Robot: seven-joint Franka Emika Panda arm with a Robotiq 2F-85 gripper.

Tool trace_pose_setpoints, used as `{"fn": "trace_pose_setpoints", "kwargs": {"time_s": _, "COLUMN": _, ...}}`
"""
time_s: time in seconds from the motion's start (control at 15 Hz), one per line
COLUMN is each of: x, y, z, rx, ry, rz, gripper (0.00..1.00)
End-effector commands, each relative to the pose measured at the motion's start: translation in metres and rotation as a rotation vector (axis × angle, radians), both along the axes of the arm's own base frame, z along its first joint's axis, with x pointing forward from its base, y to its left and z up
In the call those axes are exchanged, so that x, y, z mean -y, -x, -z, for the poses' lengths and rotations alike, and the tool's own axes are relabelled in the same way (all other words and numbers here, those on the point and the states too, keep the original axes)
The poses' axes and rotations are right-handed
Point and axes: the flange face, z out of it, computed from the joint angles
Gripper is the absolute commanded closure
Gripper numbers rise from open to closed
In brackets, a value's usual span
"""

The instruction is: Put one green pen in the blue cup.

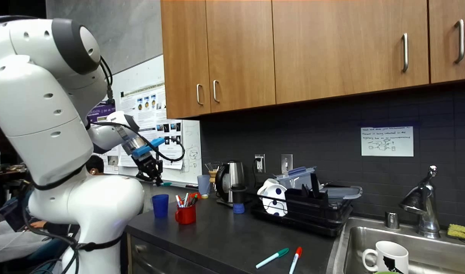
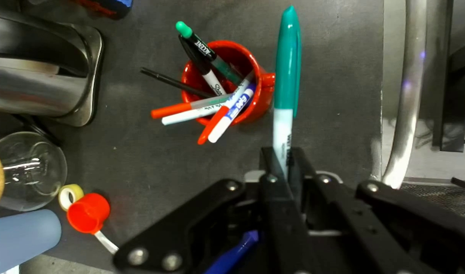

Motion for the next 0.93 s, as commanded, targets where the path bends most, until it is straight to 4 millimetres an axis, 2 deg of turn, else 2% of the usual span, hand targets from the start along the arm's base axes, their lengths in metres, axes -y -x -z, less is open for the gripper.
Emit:
{"fn": "trace_pose_setpoints", "kwargs": {"time_s": 0.0, "x": -0.003, "y": -0.001, "z": -0.004, "rx": -0.004, "ry": -0.005, "rz": -0.008, "gripper": 0.97}}
{"fn": "trace_pose_setpoints", "kwargs": {"time_s": 0.47, "x": -0.032, "y": -0.017, "z": -0.018, "rx": 0.011, "ry": 0.017, "rz": -0.092, "gripper": 0.97}}
{"fn": "trace_pose_setpoints", "kwargs": {"time_s": 0.87, "x": -0.050, "y": -0.038, "z": -0.008, "rx": 0.054, "ry": 0.168, "rz": -0.168, "gripper": 0.97}}
